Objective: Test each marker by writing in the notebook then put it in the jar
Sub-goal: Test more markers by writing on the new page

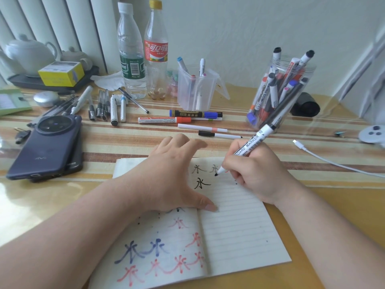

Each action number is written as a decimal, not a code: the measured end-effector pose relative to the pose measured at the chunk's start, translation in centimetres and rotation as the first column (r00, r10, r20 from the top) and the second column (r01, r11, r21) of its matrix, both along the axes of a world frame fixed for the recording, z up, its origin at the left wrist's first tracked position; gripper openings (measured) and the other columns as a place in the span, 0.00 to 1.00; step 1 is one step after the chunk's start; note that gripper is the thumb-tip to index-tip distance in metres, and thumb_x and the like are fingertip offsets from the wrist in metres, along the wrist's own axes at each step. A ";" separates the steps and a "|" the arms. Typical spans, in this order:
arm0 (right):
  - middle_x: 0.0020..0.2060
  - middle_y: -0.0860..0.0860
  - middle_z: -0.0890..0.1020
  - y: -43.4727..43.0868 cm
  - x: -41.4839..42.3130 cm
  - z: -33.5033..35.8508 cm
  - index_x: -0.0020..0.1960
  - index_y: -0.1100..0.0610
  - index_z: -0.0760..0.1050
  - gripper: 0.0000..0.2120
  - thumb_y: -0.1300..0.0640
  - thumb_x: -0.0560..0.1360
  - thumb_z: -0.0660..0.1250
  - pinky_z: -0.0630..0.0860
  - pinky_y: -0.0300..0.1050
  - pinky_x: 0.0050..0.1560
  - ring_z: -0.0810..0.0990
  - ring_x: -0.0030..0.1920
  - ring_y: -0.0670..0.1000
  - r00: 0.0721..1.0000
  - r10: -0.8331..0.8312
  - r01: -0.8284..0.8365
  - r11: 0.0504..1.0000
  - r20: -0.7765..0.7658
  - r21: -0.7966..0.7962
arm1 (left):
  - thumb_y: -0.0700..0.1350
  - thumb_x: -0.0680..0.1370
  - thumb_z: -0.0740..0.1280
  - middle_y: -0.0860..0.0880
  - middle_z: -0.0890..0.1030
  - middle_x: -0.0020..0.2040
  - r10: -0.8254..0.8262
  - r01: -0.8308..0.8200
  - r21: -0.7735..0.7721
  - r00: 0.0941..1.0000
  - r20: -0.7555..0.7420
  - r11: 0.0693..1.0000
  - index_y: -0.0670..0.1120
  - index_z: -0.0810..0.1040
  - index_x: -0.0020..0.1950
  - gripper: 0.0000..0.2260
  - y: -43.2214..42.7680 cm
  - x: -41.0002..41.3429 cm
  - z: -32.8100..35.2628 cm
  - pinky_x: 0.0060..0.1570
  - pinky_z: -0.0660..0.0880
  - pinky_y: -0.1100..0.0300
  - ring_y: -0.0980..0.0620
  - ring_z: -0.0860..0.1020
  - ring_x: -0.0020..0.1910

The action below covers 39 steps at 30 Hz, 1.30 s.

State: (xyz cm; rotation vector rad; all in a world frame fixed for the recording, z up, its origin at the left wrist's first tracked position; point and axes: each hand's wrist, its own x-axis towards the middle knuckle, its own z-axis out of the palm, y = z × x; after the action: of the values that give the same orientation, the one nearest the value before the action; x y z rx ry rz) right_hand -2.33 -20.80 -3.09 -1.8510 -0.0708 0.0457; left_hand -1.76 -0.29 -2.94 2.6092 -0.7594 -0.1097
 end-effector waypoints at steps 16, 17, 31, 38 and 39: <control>0.24 0.57 0.67 0.2 -0.9 0.2 0.44 0.60 0.77 0.03 0.66 0.71 0.68 0.55 0.42 0.25 0.62 0.23 0.50 0.980 0.119 -0.174 0.904 0.161 0.390 | 0.53 0.64 0.83 0.60 0.70 0.56 -0.201 0.215 -0.432 0.976 0.078 0.876 0.52 0.46 0.82 0.58 -0.7 -0.7 -0.7 0.53 0.65 0.75 0.64 0.71 0.51; 0.24 0.57 0.67 0.2 -0.9 0.2 0.43 0.60 0.77 0.03 0.66 0.71 0.68 0.56 0.41 0.25 0.62 0.23 0.50 0.979 0.124 -0.178 0.906 0.160 0.385 | 0.54 0.65 0.82 0.57 0.71 0.55 -0.201 0.218 -0.426 0.976 0.084 0.878 0.53 0.46 0.82 0.58 -0.7 -0.6 -0.8 0.53 0.65 0.74 0.64 0.71 0.51; 0.36 0.60 0.77 0.1 -0.6 0.7 0.53 0.61 0.81 0.17 0.54 0.73 0.58 0.60 0.39 0.23 0.73 0.34 0.53 0.980 0.198 -0.170 0.819 0.008 0.547 | 0.47 0.74 0.69 0.56 0.79 0.38 -0.092 -0.090 -0.731 0.975 -0.204 0.676 0.52 0.78 0.49 0.05 -0.2 0.5 -0.9 0.44 0.70 0.55 0.53 0.75 0.39; 0.30 0.61 0.77 -0.4 -0.8 0.8 0.39 0.59 0.74 0.04 0.61 0.72 0.67 0.59 0.37 0.21 0.73 0.29 0.54 0.994 0.108 -0.108 0.863 0.027 0.493 | 0.48 0.75 0.67 0.51 0.79 0.43 -0.144 -0.049 -0.692 0.965 -0.218 0.721 0.55 0.75 0.58 0.12 -0.5 0.0 -1.2 0.45 0.75 0.48 0.50 0.76 0.40; 0.31 0.62 0.79 -0.5 -0.9 0.8 0.38 0.59 0.77 0.04 0.61 0.72 0.69 0.60 0.37 0.20 0.75 0.29 0.55 0.994 0.104 -0.110 0.878 0.037 0.466 | 0.48 0.75 0.68 0.51 0.80 0.43 -0.143 -0.054 -0.696 0.965 -0.222 0.716 0.54 0.75 0.59 0.13 -0.4 -0.1 -1.2 0.44 0.76 0.51 0.51 0.77 0.40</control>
State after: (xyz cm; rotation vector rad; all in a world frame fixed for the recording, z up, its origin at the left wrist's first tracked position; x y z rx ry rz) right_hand -3.19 -21.31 -2.25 -1.3601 -0.1771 0.0879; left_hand -1.83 -0.66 -4.16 1.7990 -0.6084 -0.1431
